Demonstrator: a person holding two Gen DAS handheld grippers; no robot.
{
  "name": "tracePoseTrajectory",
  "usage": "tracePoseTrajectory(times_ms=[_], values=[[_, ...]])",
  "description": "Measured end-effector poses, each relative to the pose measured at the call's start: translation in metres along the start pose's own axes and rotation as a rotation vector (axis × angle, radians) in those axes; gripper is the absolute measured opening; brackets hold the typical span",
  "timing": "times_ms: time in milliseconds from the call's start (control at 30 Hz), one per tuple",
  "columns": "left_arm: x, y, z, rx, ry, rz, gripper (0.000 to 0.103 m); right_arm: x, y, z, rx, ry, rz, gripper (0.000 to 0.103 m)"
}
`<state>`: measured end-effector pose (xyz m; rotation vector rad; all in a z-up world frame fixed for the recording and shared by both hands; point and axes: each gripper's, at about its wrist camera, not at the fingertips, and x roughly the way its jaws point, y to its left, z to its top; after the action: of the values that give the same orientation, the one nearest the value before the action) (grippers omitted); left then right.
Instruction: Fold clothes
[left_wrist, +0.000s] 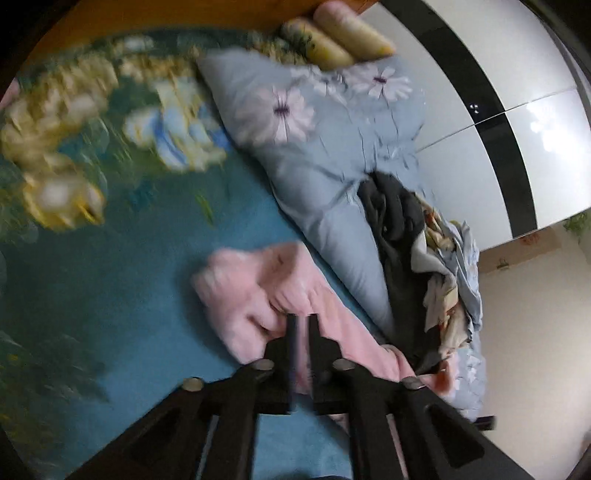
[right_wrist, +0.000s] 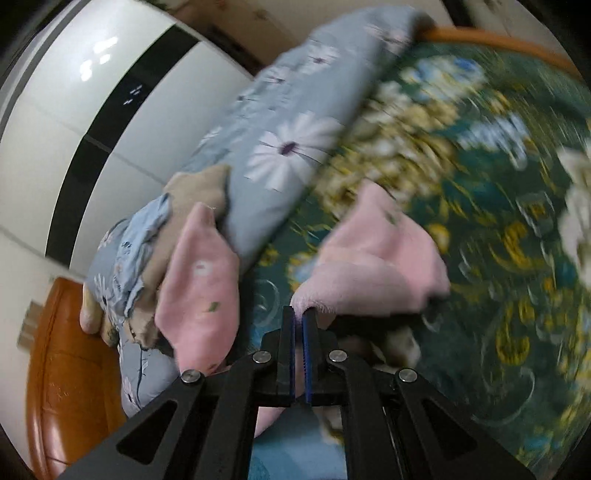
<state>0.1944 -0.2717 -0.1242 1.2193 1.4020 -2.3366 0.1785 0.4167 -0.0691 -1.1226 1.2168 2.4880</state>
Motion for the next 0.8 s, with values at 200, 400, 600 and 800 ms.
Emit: tracePoseTrajectory(times_ms=[200,400,600,800], values=[[0.080,-0.014,-0.007,-0.004,0.092,0.067,0.063,-0.001,-0.037,-0.015,0.062,0.028,-0.032,0.003],[0.123,-0.030,-0.004,0.001,0.163,0.176,0.006,0.008,-0.048,-0.014,0.072,0.043,-0.040,0.003],[0.102,-0.072,0.017,0.076,0.111,0.175,0.004,0.013,-0.050,-0.011,0.092,0.063,-0.051,0.003],[-0.008,-0.158,0.064,0.209,-0.096,-0.053,0.004,-0.015,0.007,0.030,0.024,-0.028,0.064,0.003]])
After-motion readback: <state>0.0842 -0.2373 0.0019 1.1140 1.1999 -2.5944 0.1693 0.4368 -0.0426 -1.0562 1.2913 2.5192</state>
